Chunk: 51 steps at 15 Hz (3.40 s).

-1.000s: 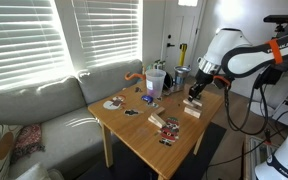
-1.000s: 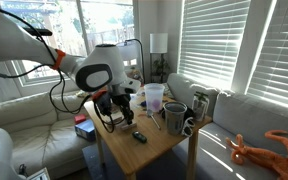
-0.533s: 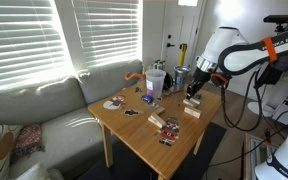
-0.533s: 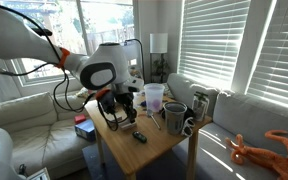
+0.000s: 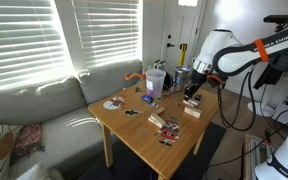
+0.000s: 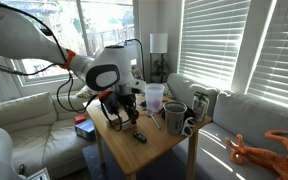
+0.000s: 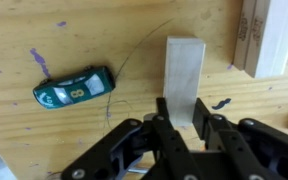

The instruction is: Put the toy car on the table, then move the right wooden blocks in line with the middle blocks and put the toy car on the wooden blocks

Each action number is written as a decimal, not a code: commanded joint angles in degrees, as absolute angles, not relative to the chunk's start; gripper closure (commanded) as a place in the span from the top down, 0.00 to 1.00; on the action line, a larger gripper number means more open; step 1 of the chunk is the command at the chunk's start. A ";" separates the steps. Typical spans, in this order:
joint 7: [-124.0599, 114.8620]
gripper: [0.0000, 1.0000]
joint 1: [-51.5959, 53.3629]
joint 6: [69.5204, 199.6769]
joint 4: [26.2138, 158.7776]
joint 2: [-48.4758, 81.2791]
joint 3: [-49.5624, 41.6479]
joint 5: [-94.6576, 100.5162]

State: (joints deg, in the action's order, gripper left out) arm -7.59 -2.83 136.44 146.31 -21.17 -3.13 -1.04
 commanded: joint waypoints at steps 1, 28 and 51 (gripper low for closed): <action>-5.36 0.07 -2.35 136.30 145.18 -19.81 -3.28 -3.01; -3.67 0.07 -2.12 131.13 147.52 -22.30 -1.61 -2.00; -3.21 0.07 -2.30 134.41 149.49 -24.81 -2.35 -2.70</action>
State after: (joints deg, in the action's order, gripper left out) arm -4.53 -2.50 134.23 149.59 -23.95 -1.85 -1.77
